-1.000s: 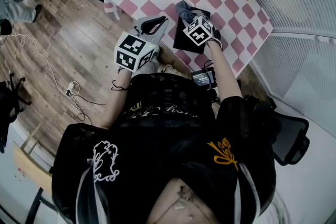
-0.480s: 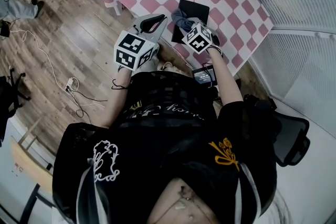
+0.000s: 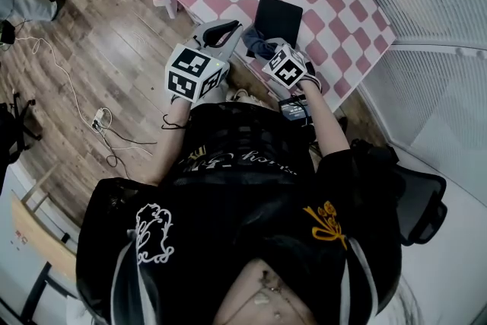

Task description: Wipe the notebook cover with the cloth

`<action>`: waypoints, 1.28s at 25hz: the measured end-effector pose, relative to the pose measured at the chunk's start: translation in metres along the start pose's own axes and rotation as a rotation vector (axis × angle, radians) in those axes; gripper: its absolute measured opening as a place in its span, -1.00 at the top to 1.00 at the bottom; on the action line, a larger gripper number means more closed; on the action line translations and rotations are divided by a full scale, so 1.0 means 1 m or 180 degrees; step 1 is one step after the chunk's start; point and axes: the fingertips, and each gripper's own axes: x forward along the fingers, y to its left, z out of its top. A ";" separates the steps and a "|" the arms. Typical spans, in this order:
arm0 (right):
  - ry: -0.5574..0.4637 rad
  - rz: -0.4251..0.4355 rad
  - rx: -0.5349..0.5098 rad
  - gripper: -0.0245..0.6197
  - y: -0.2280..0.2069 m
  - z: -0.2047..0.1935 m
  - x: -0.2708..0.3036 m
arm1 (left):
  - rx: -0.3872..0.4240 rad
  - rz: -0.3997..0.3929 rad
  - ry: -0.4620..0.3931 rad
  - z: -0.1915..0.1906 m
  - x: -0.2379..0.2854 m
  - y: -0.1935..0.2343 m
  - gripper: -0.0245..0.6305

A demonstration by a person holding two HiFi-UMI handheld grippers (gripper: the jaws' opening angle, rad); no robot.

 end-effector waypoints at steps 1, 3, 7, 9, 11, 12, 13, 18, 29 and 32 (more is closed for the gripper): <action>-0.0002 0.0029 0.0001 0.64 0.004 -0.001 0.000 | 0.0004 0.0000 -0.0004 0.000 0.000 -0.001 0.85; 0.0000 0.0085 0.0006 0.64 0.011 -0.003 0.000 | 0.0011 -0.0003 -0.0008 0.001 0.000 -0.002 0.85; -0.0004 0.0123 0.0059 0.64 0.018 -0.003 0.000 | 0.0030 -0.0032 -0.0005 0.002 0.002 -0.004 0.85; -0.0025 0.0144 0.0108 0.64 0.018 -0.002 -0.001 | 0.0040 -0.0053 0.0011 0.003 0.002 -0.005 0.85; -0.0109 0.0137 0.0348 0.64 0.012 -0.004 -0.004 | 0.0049 -0.0077 0.0024 0.003 0.003 -0.008 0.85; -0.0187 0.0108 0.0527 0.64 0.006 -0.004 -0.008 | 0.0054 -0.0093 0.0028 0.004 0.004 -0.009 0.85; -0.0275 0.0060 0.0698 0.64 -0.003 -0.003 -0.012 | 0.0062 -0.0113 0.0030 0.004 0.006 -0.010 0.85; -0.0345 -0.0394 0.1001 0.64 -0.069 -0.007 -0.031 | 0.0111 -0.0199 0.0067 0.006 0.015 -0.008 0.85; 0.0210 -0.0891 0.1390 0.64 -0.161 -0.030 -0.012 | 0.0076 -0.0247 0.0120 0.008 0.030 0.000 0.85; 0.0204 -0.0871 0.1576 0.64 -0.162 -0.034 -0.011 | 0.0058 -0.0241 0.0117 0.009 0.030 0.001 0.85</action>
